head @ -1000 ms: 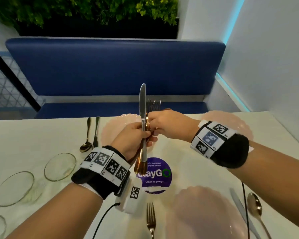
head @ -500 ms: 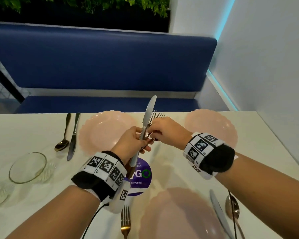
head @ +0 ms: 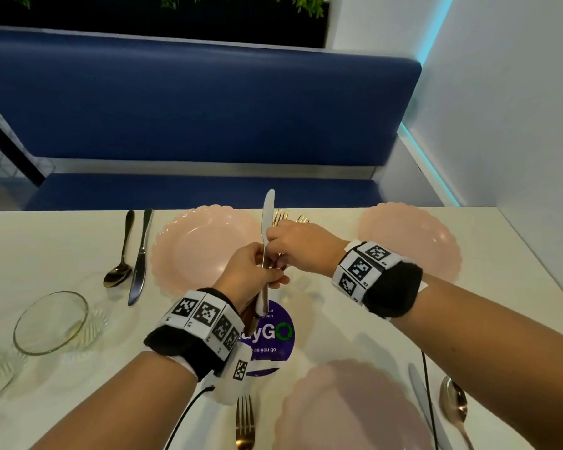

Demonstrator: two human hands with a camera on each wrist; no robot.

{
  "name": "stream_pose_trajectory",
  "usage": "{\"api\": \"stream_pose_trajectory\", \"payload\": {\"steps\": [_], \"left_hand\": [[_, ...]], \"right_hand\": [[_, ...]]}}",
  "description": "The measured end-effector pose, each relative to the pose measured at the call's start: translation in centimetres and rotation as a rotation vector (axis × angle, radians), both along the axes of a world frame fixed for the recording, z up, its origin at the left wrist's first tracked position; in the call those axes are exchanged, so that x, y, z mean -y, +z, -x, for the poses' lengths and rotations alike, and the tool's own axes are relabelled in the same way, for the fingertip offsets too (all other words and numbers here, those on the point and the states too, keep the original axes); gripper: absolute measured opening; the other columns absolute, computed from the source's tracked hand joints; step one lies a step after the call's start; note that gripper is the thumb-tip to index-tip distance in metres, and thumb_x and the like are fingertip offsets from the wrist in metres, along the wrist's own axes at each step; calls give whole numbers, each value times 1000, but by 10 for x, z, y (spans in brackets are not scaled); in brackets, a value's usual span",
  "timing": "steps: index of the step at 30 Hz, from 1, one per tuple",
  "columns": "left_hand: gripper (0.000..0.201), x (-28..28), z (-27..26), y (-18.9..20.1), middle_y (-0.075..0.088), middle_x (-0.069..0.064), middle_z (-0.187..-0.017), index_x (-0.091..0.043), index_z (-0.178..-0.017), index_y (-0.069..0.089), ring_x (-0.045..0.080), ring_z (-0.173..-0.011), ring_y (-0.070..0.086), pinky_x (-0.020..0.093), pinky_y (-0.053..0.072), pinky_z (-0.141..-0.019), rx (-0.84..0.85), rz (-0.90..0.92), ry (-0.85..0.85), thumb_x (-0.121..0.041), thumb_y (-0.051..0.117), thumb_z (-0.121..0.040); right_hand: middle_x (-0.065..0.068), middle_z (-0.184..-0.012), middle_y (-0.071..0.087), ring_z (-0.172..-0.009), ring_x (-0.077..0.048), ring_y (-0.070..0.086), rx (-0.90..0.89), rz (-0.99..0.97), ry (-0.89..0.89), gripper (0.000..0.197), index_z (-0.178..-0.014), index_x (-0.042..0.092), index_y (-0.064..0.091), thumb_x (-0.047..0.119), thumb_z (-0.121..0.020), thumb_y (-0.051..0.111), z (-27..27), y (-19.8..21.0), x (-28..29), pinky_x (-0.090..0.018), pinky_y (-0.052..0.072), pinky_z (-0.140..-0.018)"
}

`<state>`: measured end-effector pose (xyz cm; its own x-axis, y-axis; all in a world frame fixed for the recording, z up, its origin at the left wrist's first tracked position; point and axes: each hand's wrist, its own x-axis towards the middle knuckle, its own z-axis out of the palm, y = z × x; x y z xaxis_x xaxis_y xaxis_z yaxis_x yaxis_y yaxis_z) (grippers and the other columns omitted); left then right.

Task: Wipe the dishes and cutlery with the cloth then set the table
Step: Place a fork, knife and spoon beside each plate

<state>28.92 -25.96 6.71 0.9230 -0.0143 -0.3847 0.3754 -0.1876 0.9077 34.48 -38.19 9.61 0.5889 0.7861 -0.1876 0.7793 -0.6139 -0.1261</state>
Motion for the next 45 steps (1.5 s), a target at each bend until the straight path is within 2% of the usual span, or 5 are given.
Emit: {"api": "stream_pose_trajectory", "payload": {"steps": [10, 19, 31, 41, 45], "left_hand": [[35, -16, -9, 3, 68, 5, -90, -12, -105, 56, 25, -94, 66, 43, 53, -90, -14, -301, -144, 5, 69, -76], [27, -42, -15, 8, 64, 4, -89, -8, -109, 58, 14, -75, 64, 20, 50, -57, -10, -341, -96, 4, 60, -85], [17, -72, -18, -1, 66, 9, -90, -9, -100, 60, 17, -81, 64, 22, 49, -68, -64, 77, 319, 2, 56, -88], [21, -86, -19, -9, 67, 9, -91, -3, -110, 59, 14, -78, 66, 18, 54, -60, -114, 223, 365, 2, 53, -90], [27, -79, -22, -9, 68, 10, -90, -1, -116, 56, 14, -77, 67, 14, 55, -55, -130, 298, 389, 3, 53, -89]], "right_hand": [[0, -115, 63, -103, -16, 45, 80, 79, 69, 25, -117, 17, 63, 19, -95, 52, -14, 2, -2, -22, 35, -73], [0, -104, 62, -97, -18, 43, 263, 161, -45, 20, -105, 17, 66, 12, -94, 50, -44, 26, 25, -26, 30, -76], [-6, -83, 63, -79, -18, 58, -512, -505, -1073, 13, -94, 5, 71, 12, -87, 64, -52, -70, 8, -27, 51, -79], [-9, -78, 62, -74, -20, 57, -731, -354, -1233, 30, -61, 11, 49, 21, -84, 66, -67, -123, -26, -27, 50, -77], [1, -66, 55, -53, -8, 48, -626, -296, -1186, 28, -65, 13, 48, 22, -86, 64, -65, -118, -30, -14, 38, -46]]}}
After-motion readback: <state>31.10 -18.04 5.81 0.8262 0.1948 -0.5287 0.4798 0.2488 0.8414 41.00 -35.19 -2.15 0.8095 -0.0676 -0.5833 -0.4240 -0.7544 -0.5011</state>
